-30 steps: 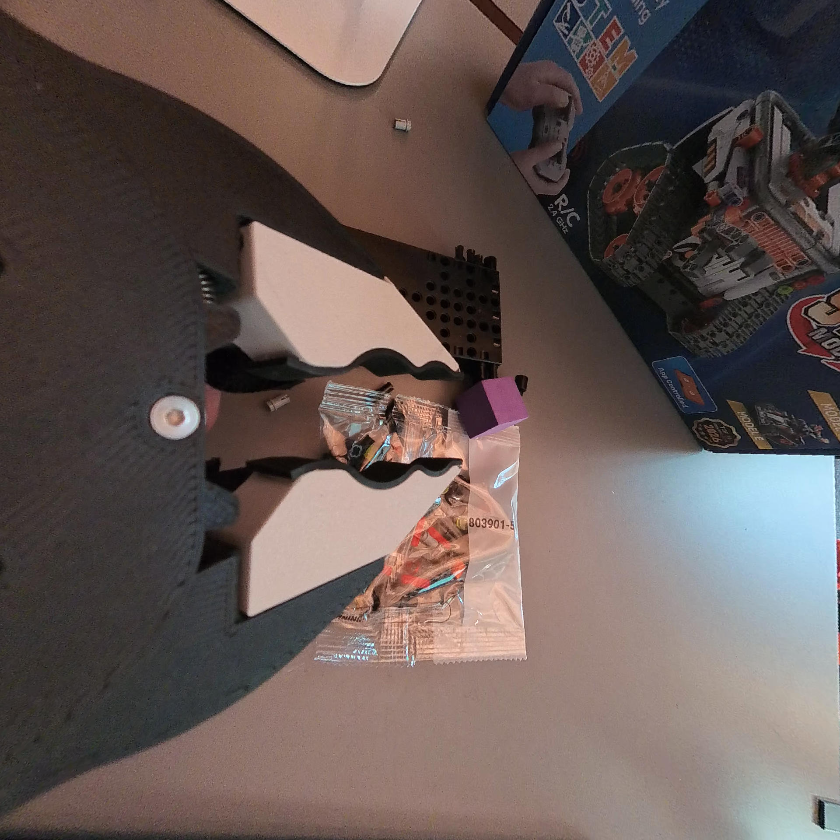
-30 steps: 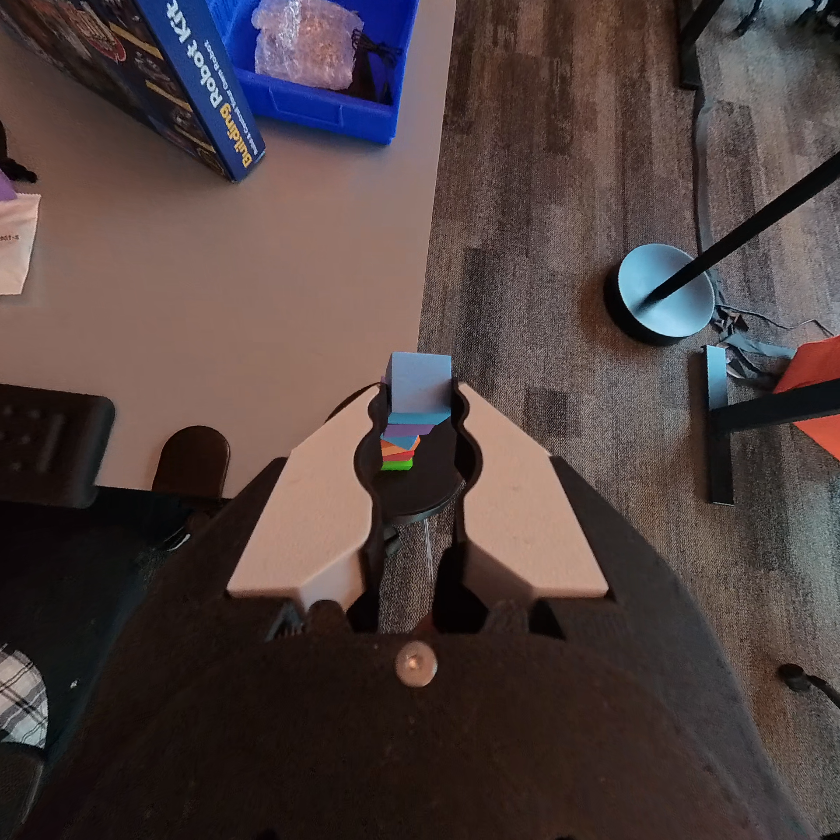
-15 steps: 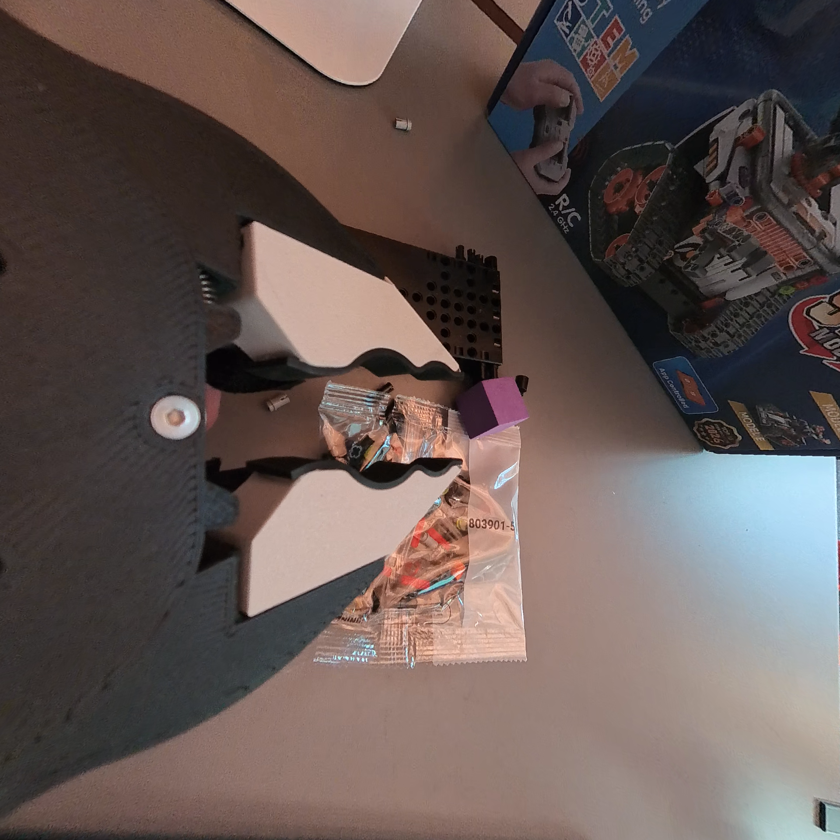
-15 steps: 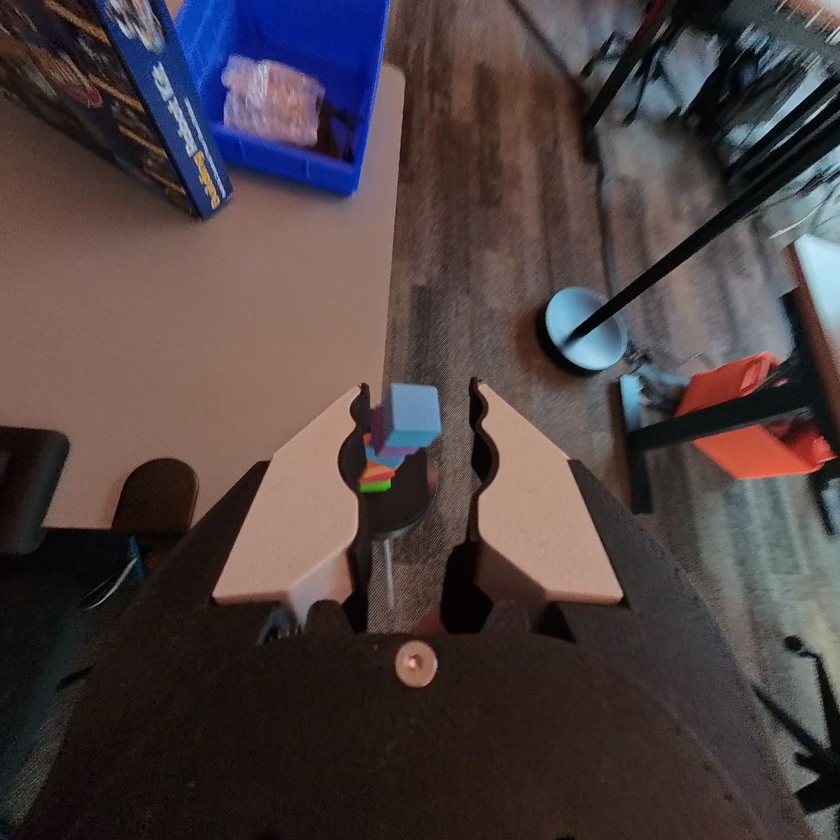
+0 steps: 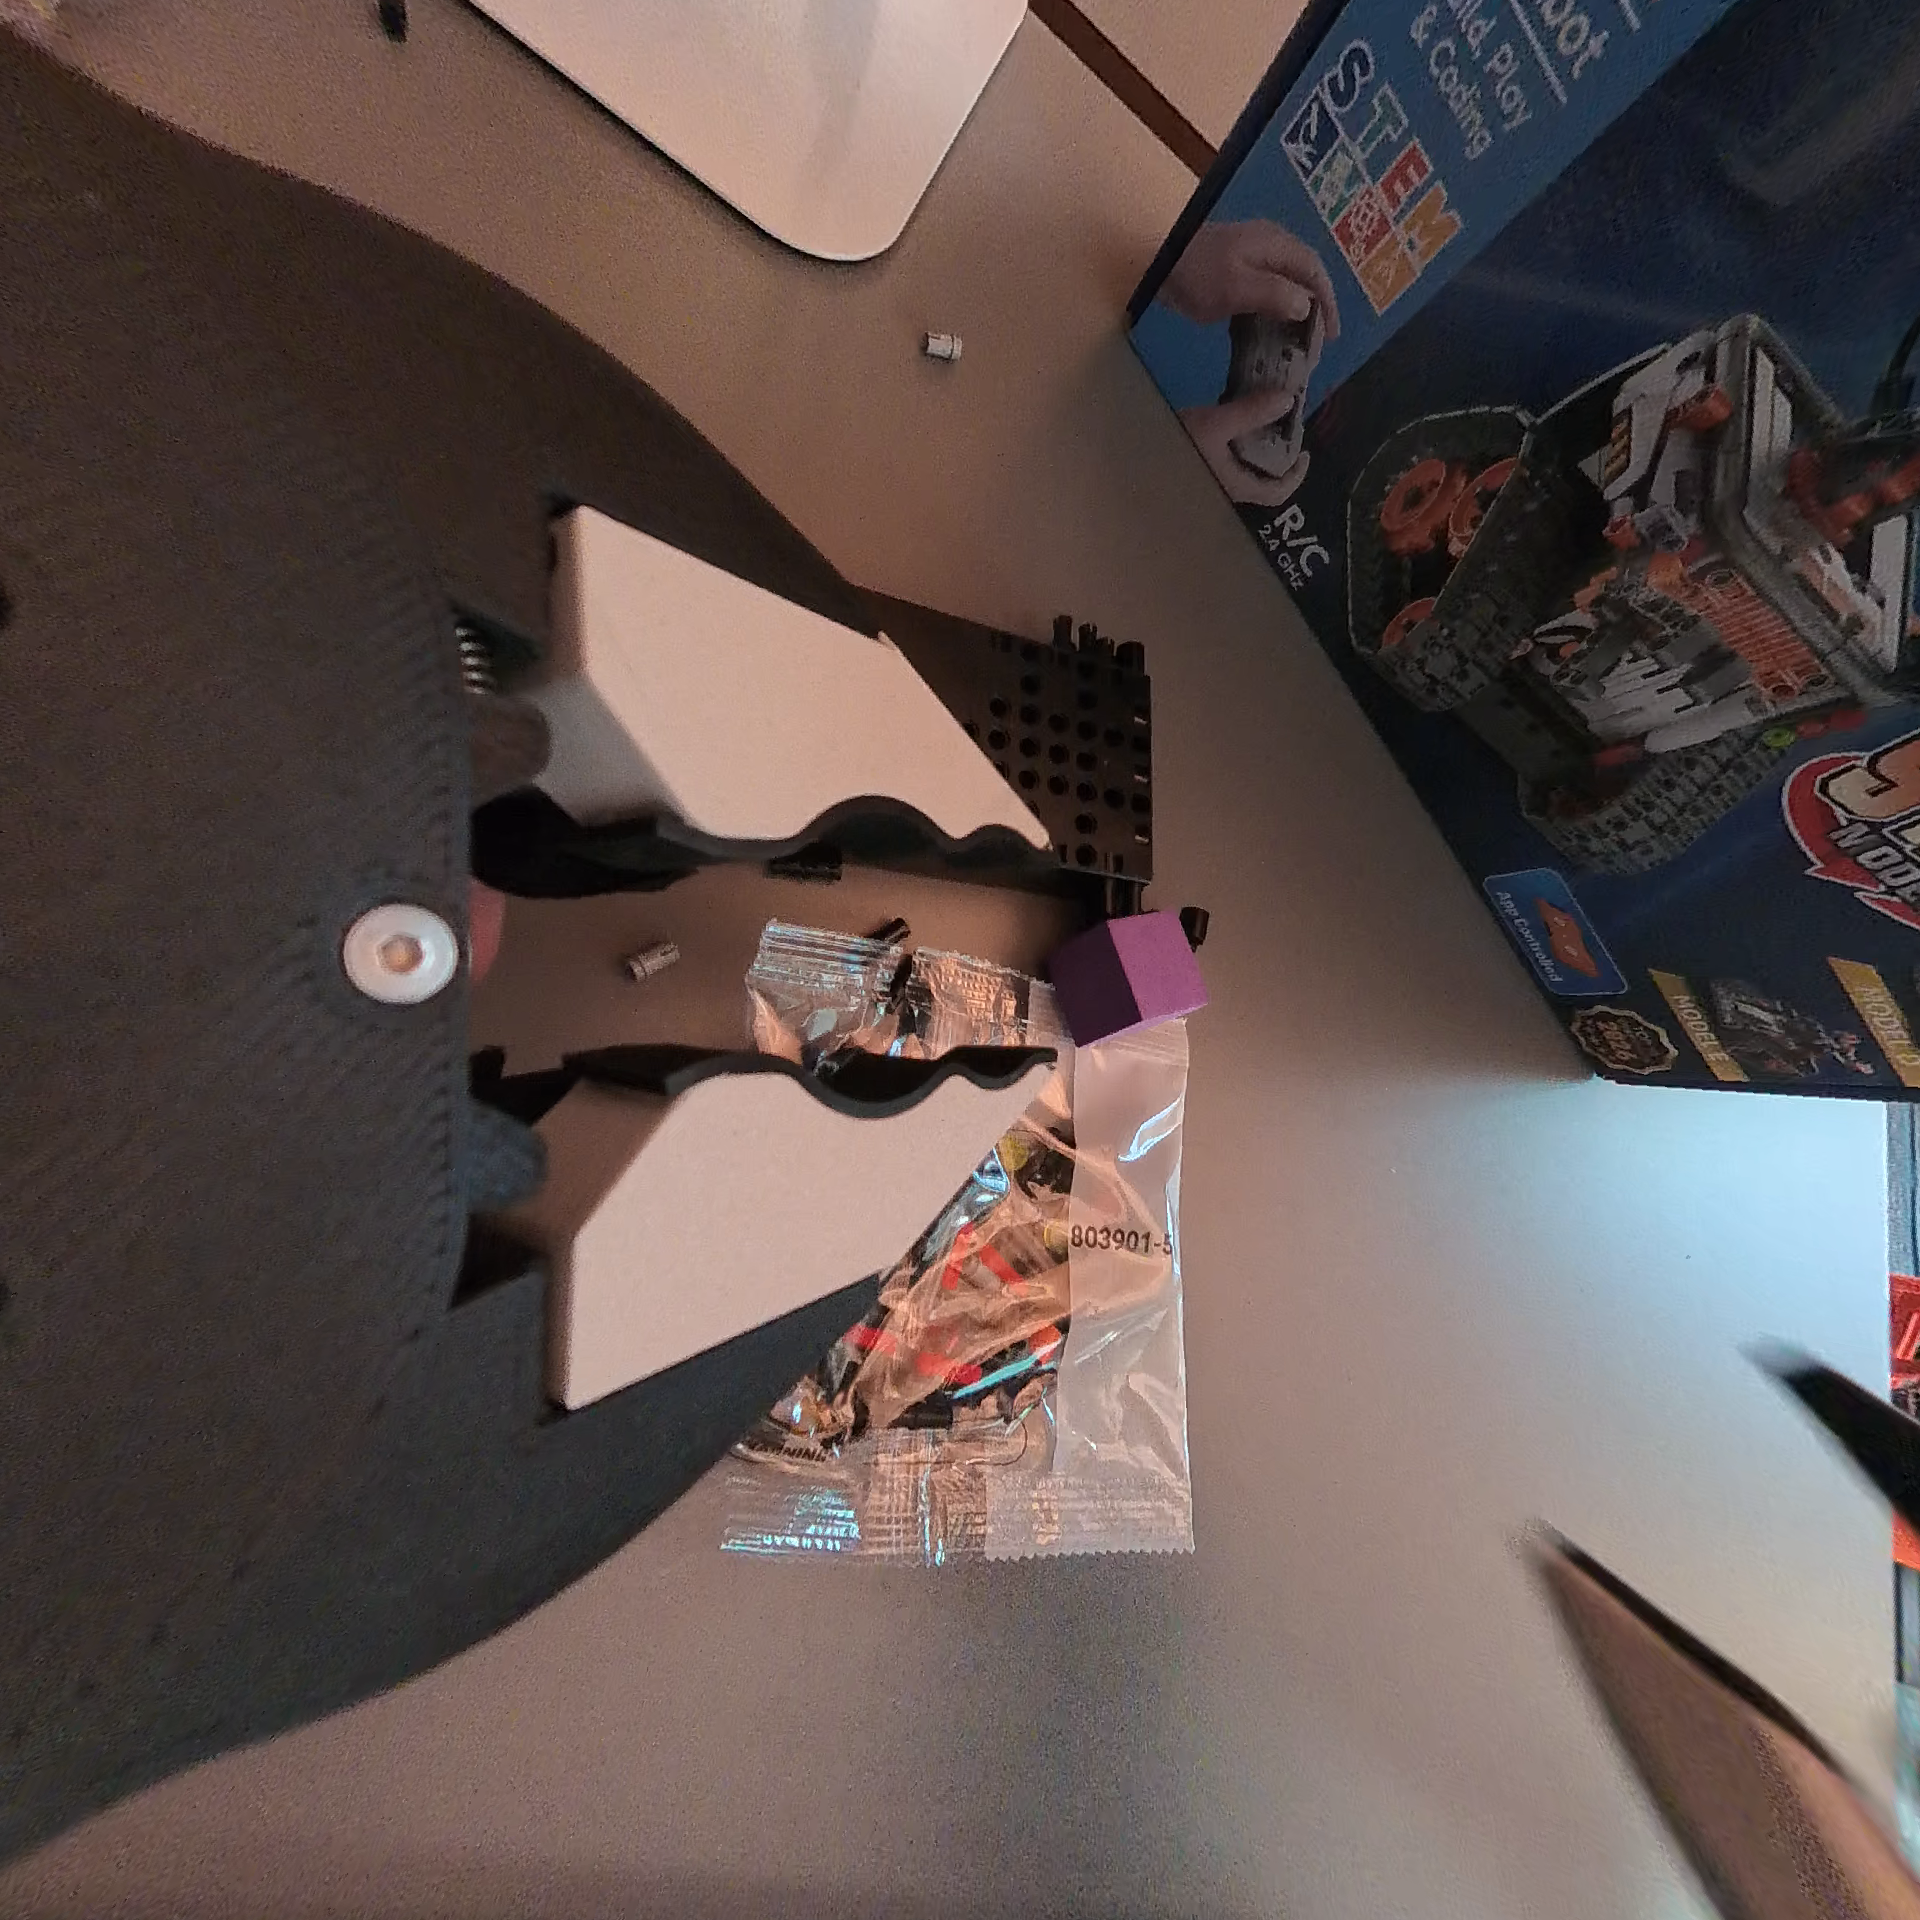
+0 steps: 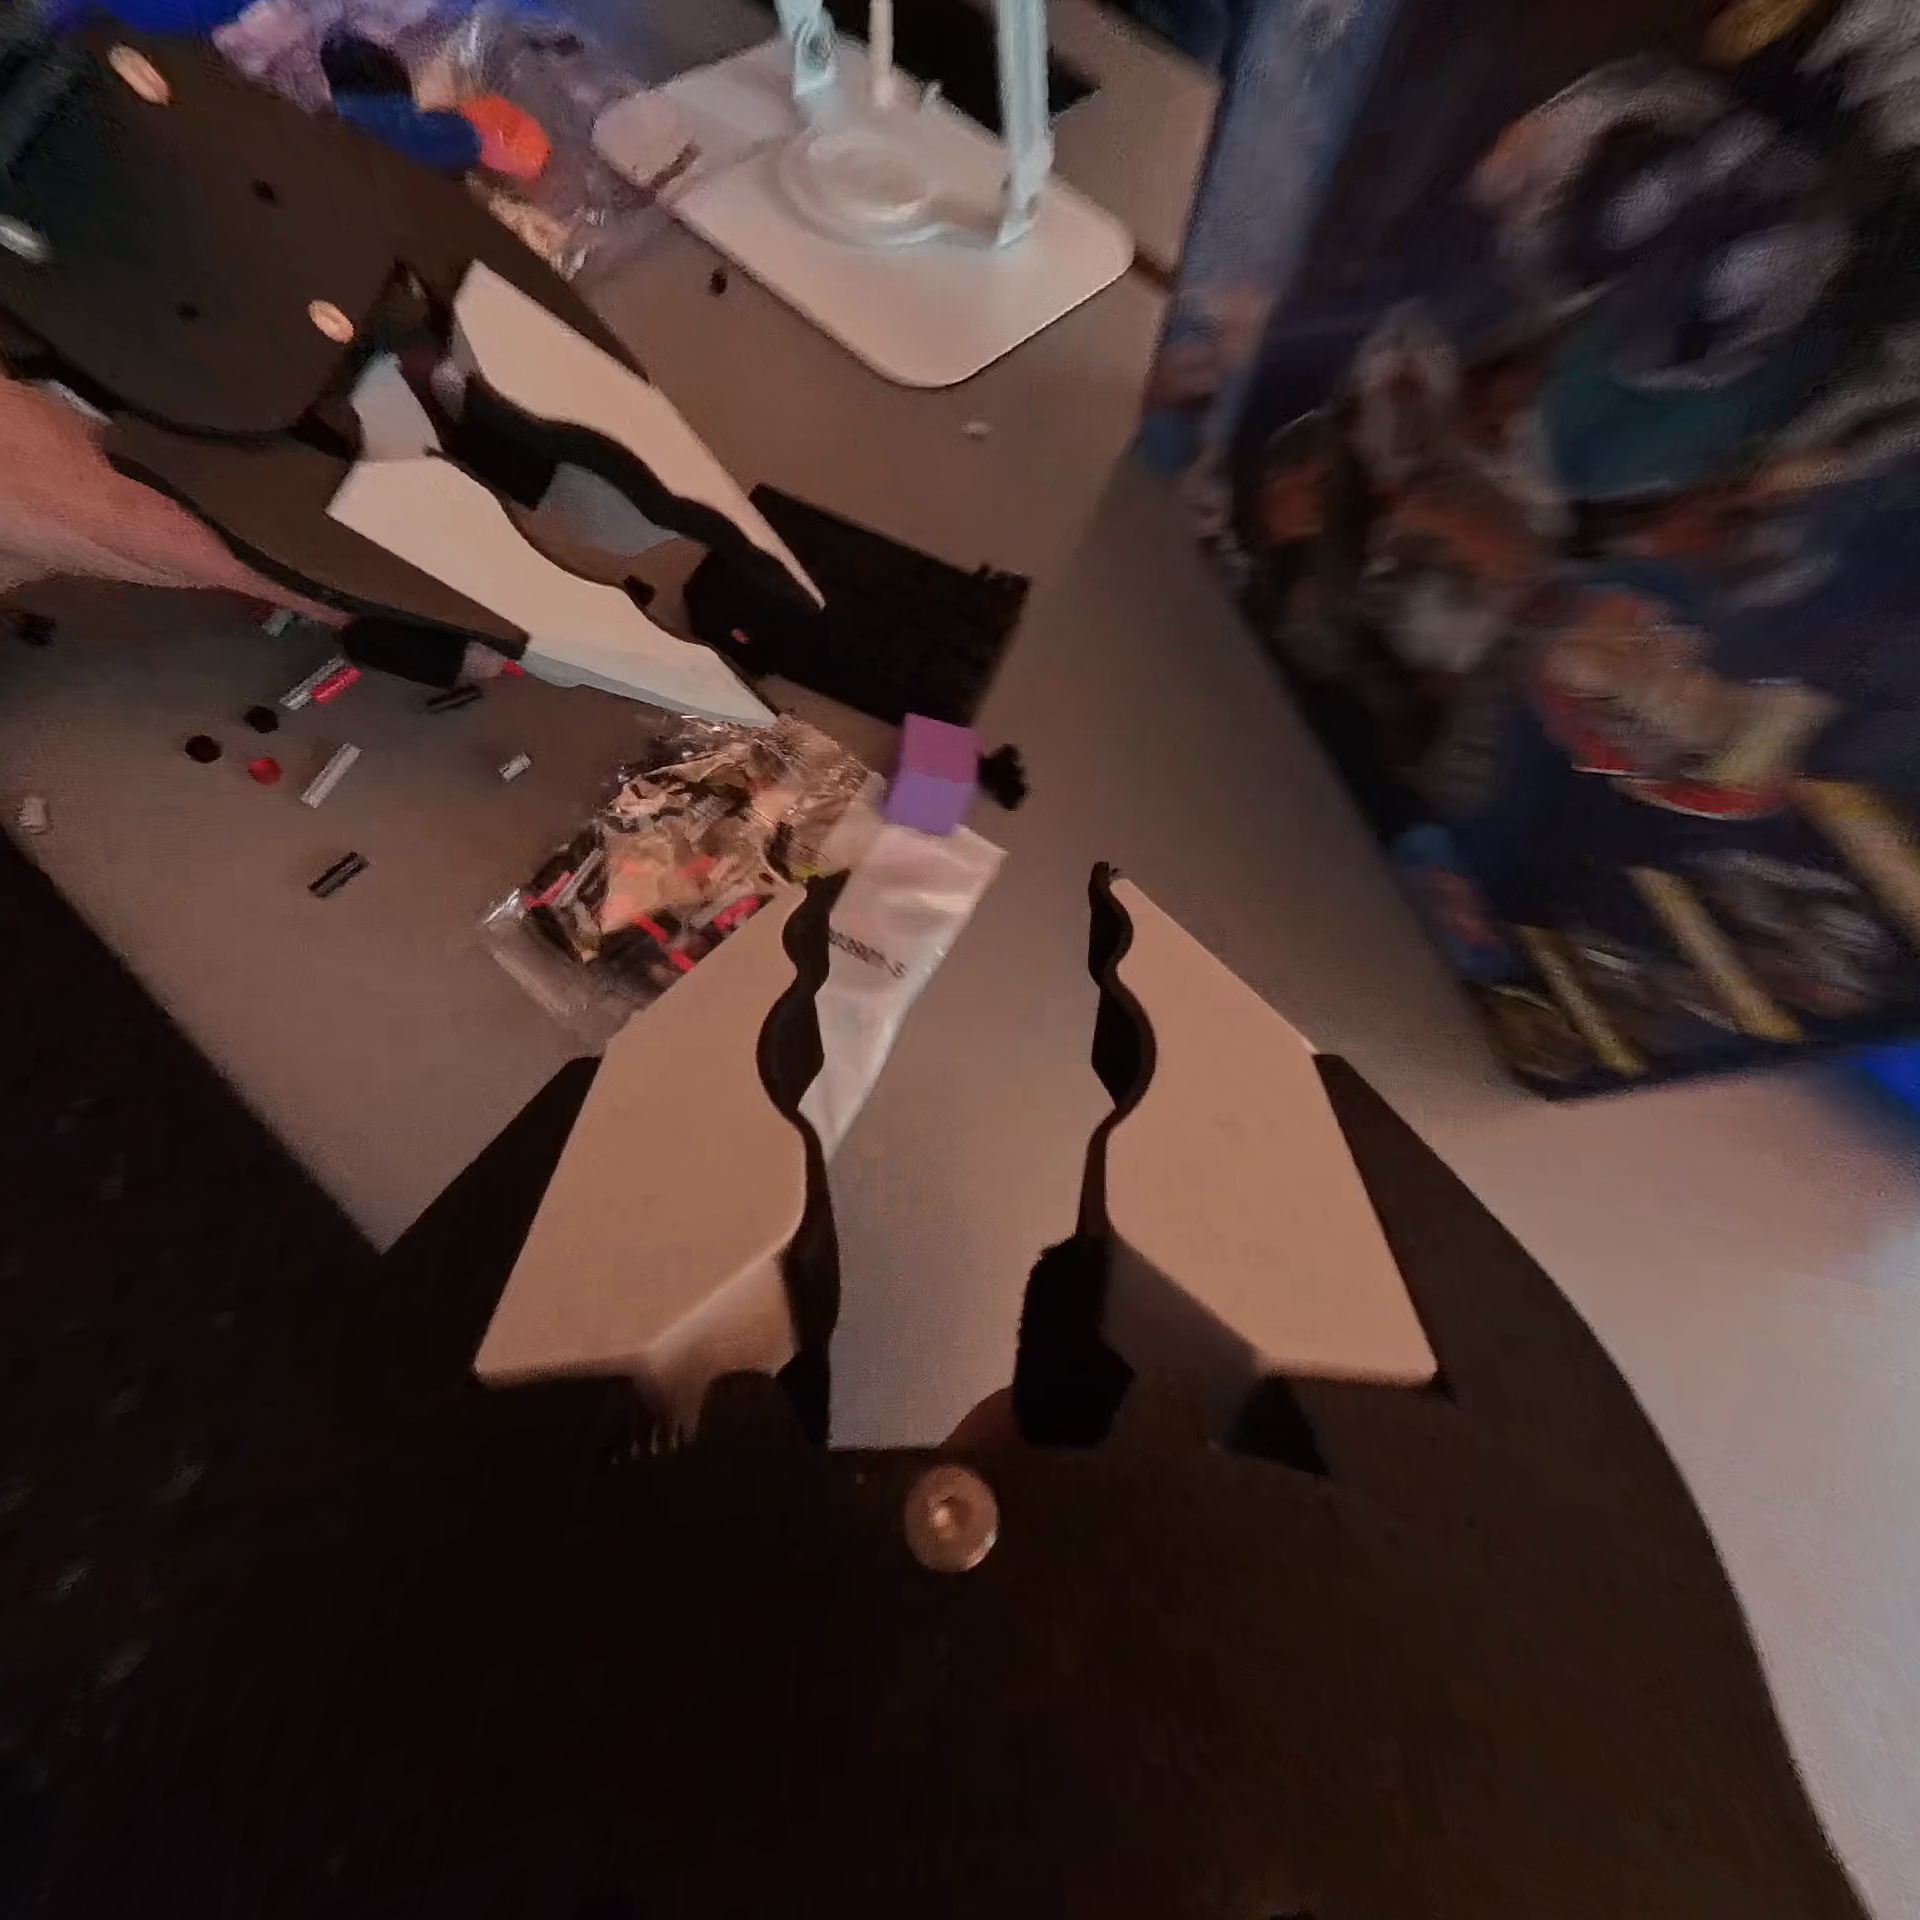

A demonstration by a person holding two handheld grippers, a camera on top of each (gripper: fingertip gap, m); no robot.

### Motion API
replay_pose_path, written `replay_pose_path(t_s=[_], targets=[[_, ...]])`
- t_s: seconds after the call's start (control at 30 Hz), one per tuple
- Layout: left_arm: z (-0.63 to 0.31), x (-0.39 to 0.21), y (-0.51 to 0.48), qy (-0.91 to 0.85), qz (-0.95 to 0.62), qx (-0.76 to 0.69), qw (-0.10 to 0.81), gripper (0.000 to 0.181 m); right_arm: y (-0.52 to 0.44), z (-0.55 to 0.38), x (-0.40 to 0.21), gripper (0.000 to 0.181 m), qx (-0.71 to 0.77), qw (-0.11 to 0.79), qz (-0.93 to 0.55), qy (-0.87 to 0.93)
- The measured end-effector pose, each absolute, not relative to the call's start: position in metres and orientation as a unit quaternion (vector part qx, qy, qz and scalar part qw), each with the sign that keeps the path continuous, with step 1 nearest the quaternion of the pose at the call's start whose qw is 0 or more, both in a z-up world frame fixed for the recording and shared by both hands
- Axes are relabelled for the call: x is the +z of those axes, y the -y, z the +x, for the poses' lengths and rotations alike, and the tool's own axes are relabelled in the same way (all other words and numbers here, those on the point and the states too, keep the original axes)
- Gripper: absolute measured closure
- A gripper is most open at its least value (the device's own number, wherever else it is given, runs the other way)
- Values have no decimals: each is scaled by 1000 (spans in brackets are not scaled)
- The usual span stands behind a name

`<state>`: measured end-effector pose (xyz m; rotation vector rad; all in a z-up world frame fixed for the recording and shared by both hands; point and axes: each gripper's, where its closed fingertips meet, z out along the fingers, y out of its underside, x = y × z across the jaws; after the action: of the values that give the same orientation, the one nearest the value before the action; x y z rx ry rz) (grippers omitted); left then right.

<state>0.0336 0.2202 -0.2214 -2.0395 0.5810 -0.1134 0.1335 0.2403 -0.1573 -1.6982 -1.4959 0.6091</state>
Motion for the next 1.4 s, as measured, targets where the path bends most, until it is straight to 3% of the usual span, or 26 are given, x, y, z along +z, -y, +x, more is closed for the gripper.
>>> replay_pose_path(t_s=[0.13,0.3,0.37,0.53,0.7,1.0,1.13,1.4], targets=[[35,-221,-221,-242,-838,-47,487,150,-242,80,-220,130,230,350,-679,603],[37,-221,-222,-246,-837,-48,486,150,-252,52,-251,139,224,334,-704,585],[37,-222,-222,-247,-837,-48,485,150,-255,50,-255,155,222,332,-708,583],[37,-222,-222,-246,-837,-49,486,149,-256,69,-218,155,240,359,-699,570],[39,-223,-221,-249,-837,-49,484,149,-261,156,-130,155,204,426,-685,555],[43,-223,-219,-250,-836,-52,485,149,-306,408,-5,155,82,515,-747,413],[43,-224,-218,-250,-838,-52,483,149,-321,484,6,155,70,504,-781,362],[43,-227,-218,-250,-840,-52,479,149,-341,530,-14,155,100,467,-817,324]])
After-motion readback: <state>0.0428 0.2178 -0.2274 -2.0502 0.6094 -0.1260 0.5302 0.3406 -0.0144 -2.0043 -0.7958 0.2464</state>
